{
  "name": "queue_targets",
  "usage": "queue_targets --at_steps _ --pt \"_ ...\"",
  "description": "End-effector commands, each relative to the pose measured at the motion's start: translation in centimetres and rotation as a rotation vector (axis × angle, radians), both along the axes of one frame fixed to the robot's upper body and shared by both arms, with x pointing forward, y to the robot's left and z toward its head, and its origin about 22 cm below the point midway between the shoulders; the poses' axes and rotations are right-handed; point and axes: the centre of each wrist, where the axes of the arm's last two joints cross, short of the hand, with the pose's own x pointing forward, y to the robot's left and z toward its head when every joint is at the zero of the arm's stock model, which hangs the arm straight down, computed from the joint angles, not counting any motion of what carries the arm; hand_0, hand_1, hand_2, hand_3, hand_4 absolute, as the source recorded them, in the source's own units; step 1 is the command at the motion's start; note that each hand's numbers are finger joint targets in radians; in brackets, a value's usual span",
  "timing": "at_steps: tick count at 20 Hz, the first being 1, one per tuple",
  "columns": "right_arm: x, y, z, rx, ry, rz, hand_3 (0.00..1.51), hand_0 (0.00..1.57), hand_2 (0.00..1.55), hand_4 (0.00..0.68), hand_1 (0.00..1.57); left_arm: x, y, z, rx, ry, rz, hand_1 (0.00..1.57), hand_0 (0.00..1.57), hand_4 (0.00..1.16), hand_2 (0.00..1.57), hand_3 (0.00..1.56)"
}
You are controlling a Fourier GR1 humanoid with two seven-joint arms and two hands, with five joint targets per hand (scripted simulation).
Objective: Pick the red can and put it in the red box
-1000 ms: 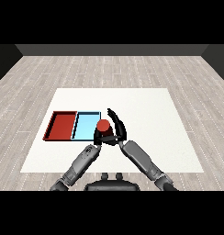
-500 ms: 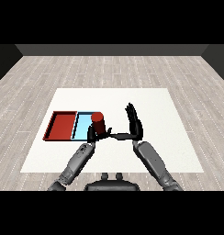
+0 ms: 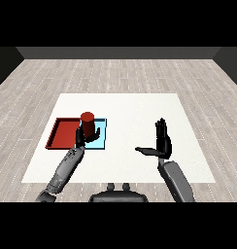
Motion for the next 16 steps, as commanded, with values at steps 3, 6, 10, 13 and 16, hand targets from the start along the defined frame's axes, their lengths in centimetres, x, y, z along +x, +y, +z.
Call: queue_targets --at_steps 3,6,10,13,16 --pt "-1.1 -5.3 -1.1 -0.057 0.066 -0.064 0.0 0.0 0.0 0.0 0.0 2.3 8.4 1.5 0.118 0.064 0.169 1.57 1.57 1.1 1.55 1.47" --pt "-2.4 -5.8 -1.4 -0.073 0.067 -0.114 0.0 0.0 0.0 0.0 0.0 2.1 11.2 1.4 0.071 0.111 0.199 1.57 1.57 1.12 1.57 1.49" --pt "-0.9 -5.7 -3.4 -0.086 0.113 -0.134 0.0 0.0 0.0 0.0 0.0 3.8 13.4 -0.2 0.175 0.226 0.281 1.57 1.57 1.09 1.56 1.48" --pt "-0.9 -6.5 -3.0 -0.109 0.126 -0.149 0.0 0.0 0.0 0.0 0.0 4.9 13.4 -1.3 0.232 0.295 0.29 1.57 1.57 1.09 1.56 1.47" --pt "0.8 -5.9 -3.2 -0.121 0.143 -0.134 0.0 0.0 0.0 0.0 0.0 4.7 14.1 -2.9 0.239 0.337 0.331 1.57 1.57 1.06 1.56 1.49"
